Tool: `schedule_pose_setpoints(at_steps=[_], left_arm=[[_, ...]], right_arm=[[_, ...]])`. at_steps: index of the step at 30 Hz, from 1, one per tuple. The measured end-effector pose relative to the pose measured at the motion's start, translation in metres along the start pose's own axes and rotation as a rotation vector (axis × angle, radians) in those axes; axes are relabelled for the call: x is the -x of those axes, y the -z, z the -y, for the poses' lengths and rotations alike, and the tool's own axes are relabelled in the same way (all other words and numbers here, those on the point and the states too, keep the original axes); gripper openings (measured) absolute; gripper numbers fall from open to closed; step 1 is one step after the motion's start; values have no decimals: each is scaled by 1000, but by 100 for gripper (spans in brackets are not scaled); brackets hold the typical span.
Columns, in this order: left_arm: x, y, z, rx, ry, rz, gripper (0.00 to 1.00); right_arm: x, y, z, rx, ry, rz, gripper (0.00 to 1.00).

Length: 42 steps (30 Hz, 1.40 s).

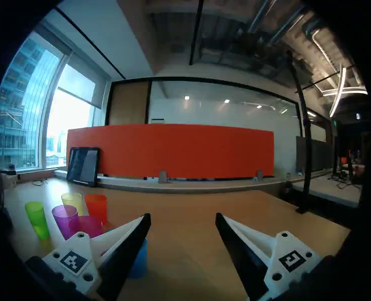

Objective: Pour water

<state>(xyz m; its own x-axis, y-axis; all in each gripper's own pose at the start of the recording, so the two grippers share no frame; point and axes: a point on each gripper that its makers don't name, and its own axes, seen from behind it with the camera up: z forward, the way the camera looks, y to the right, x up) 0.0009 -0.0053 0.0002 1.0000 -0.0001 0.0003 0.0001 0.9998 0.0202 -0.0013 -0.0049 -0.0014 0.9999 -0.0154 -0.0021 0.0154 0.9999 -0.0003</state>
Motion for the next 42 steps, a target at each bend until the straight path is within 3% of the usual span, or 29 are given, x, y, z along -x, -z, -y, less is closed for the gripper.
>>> schedule_pose_setpoints(at_steps=[42], left_arm=[[0, 0, 0, 0, 0, 0, 97]], right_arm=[[0, 3, 1, -12, -14, 3, 100]])
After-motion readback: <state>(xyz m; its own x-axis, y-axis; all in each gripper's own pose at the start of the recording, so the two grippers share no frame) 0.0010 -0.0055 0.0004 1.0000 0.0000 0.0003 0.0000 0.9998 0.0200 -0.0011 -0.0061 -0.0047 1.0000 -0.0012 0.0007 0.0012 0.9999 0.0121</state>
